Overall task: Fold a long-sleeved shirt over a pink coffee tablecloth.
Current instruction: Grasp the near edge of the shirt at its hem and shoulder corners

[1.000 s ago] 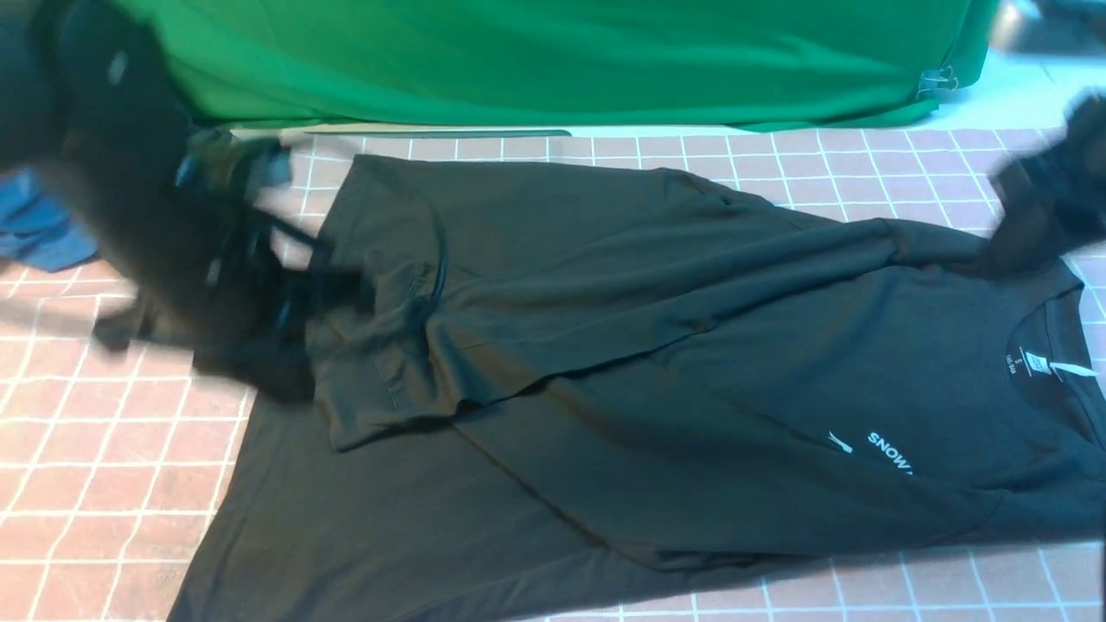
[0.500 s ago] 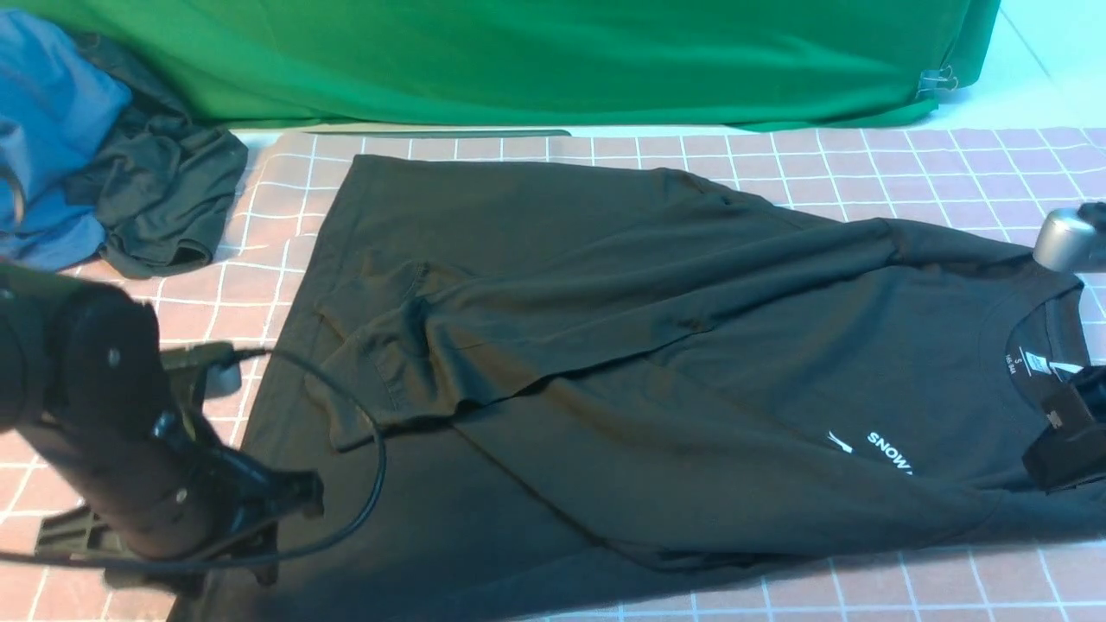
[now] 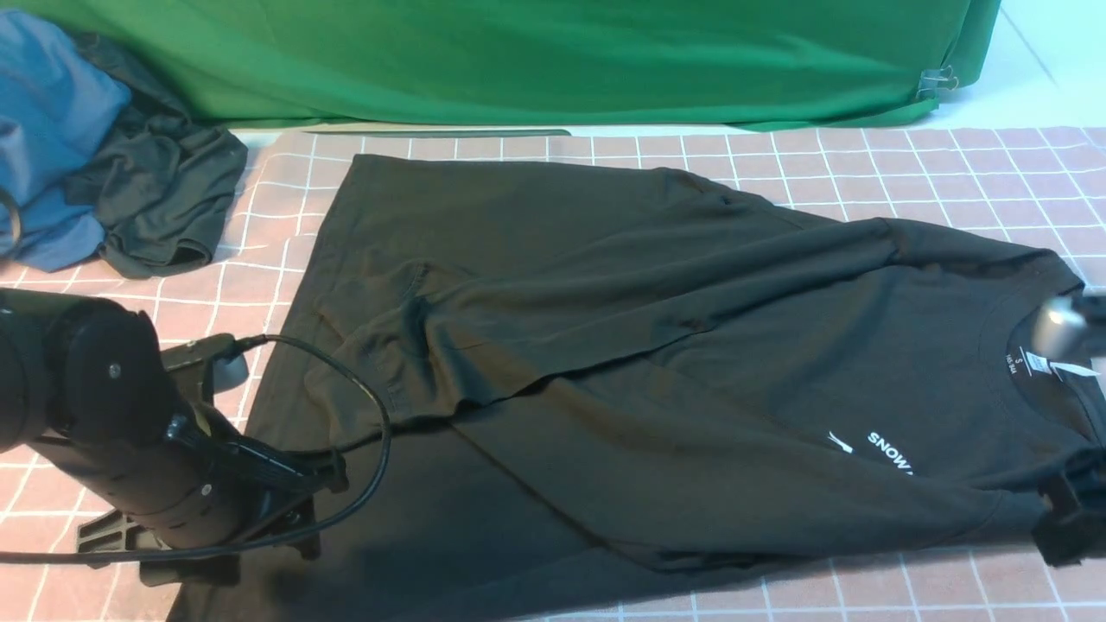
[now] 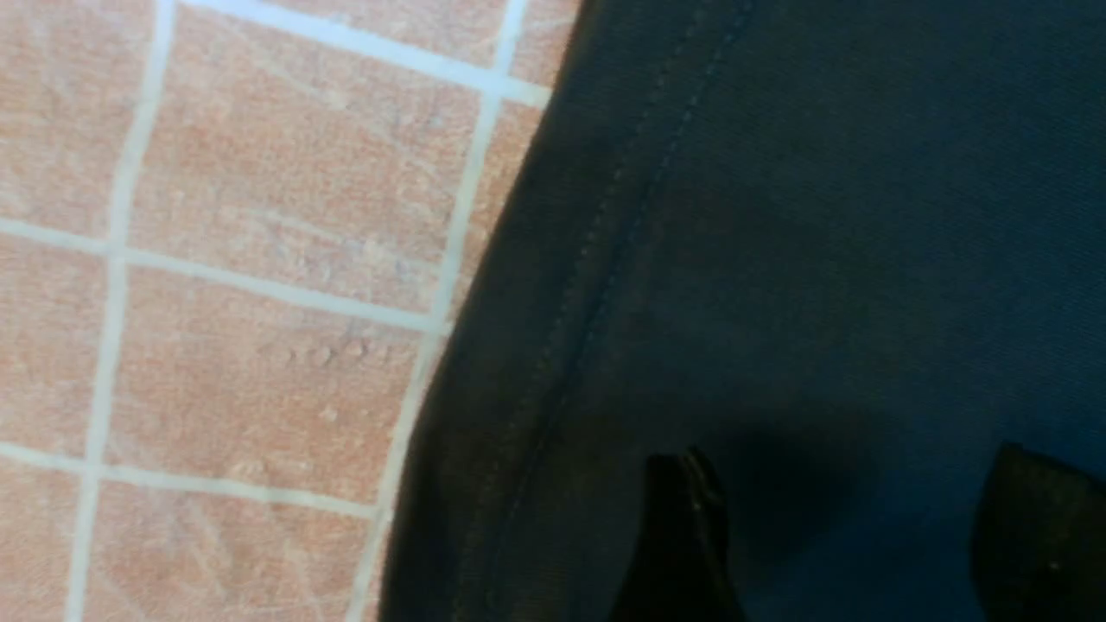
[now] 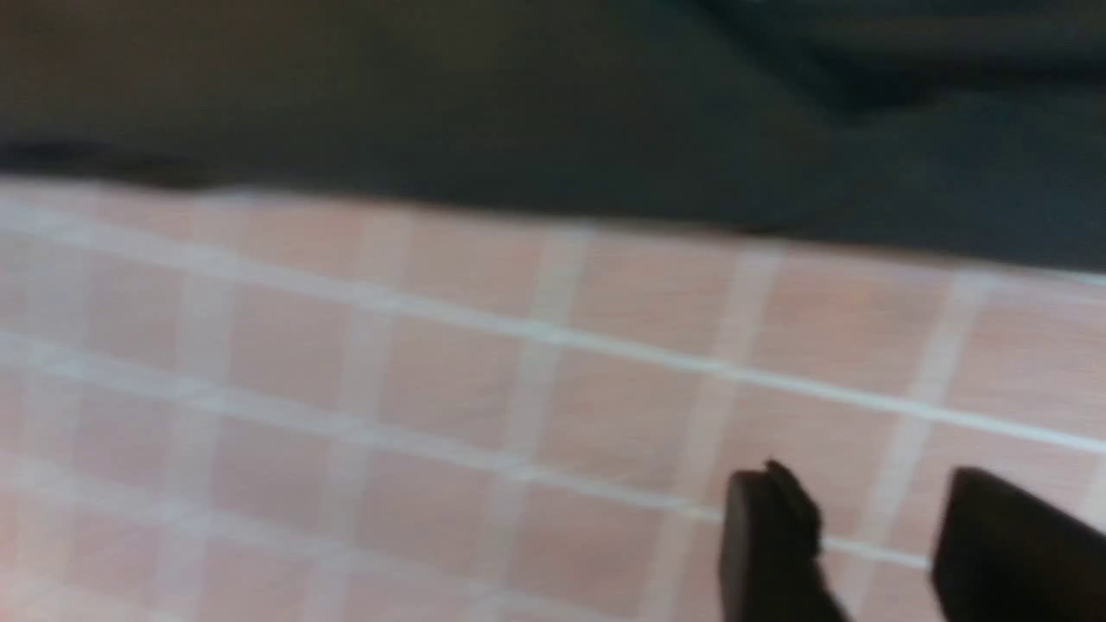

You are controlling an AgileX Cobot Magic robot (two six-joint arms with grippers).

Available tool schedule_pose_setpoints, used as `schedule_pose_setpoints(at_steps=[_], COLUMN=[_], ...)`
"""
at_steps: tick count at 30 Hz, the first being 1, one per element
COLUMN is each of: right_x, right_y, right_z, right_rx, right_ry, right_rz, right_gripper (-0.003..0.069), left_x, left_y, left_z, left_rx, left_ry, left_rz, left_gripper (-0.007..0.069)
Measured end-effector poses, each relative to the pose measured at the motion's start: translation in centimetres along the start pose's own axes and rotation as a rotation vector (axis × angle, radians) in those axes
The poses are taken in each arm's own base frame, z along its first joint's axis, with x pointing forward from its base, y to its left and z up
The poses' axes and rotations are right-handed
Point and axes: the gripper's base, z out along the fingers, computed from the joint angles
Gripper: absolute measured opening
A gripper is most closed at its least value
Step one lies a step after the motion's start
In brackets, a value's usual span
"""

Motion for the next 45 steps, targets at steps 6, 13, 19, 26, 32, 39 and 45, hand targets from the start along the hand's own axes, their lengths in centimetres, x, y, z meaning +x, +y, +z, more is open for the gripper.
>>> schedule_pose_setpoints(at_steps=[6,13,19,26,32,39,45], right_x=[-0.7,-2.2,-3.6,-4.1,-4.6,-4.9,-4.1], right_y=[-1.2,-0.9,-1.1,-1.4,-1.3,-1.1,-1.1], right_z=[1.3,3.1,4.5,6.4,6.0,4.2,3.2], right_rx=[0.102,0.027,0.015,0.007,-0.002,-0.006,0.003], right_ry=[-0.046,-0.037,-0.003,0.067,0.093,0.136,0.172], right_rz=[0.034,0.009,-0.009,-0.029,-0.042,-0.066,-0.079], right_gripper=[0.0515,0.0563,0.0563,0.0328,0.0043,0.0040,0.0038], left_x=[0.0,0.0,-0.1,-0.1,-0.2,-0.2,-0.2], left_y=[-0.1,-0.1,-0.1,-0.1,-0.1,-0.2,-0.2], left_z=[0.0,0.0,0.0,0.0,0.0,0.0,0.0], left_rx=[0.009,0.011,0.012,0.014,0.016,0.016,0.016], left_ry=[-0.001,-0.004,-0.008,-0.012,-0.018,-0.018,-0.018], left_rz=[0.009,0.012,0.014,0.016,0.016,0.022,0.032], left_gripper=[0.0357,0.0335,0.0335,0.0335,0.0335,0.0335,0.0335])
